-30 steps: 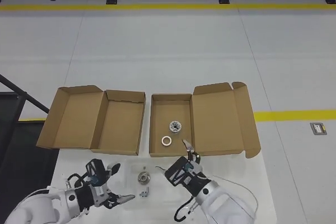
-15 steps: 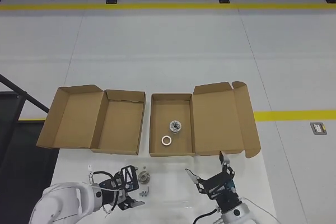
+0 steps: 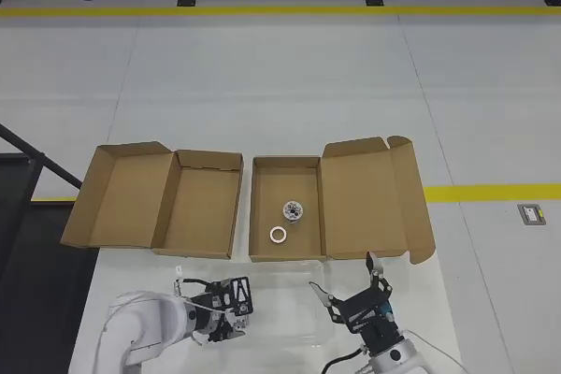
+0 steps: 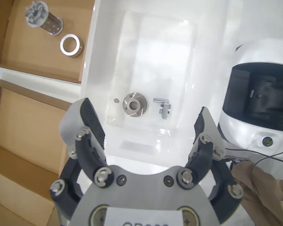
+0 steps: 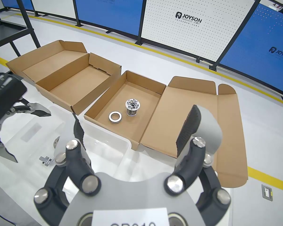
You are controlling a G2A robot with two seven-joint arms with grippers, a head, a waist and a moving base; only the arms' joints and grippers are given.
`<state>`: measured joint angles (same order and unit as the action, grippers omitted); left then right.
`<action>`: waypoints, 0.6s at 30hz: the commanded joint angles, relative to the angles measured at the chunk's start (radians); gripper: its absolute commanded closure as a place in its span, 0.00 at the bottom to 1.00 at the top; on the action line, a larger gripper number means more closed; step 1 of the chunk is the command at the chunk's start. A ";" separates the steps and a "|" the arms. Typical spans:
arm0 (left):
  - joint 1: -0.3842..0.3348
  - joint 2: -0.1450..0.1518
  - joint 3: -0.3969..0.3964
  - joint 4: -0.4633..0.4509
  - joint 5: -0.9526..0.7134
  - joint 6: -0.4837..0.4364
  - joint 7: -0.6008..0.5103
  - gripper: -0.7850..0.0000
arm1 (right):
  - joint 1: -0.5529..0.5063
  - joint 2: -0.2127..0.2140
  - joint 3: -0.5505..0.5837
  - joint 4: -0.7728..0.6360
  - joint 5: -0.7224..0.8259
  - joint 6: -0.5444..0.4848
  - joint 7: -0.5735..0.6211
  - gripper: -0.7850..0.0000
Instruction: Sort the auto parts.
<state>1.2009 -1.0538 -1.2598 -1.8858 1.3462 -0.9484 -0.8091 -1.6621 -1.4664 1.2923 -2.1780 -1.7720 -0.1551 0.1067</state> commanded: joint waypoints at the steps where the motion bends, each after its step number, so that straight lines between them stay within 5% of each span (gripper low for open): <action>1: -0.027 -0.005 0.049 0.029 0.042 0.033 -0.013 0.00 | 0.000 0.000 0.000 0.000 0.000 0.000 0.000 0.00; 18: -0.158 -0.041 0.218 0.246 0.188 0.230 0.016 0.30 | 0.000 0.000 0.000 0.000 0.000 0.000 0.000 0.00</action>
<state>1.0455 -1.0935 -1.0462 -1.6469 1.5331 -0.7213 -0.7956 -1.6621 -1.4664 1.2923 -2.1780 -1.7720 -0.1550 0.1067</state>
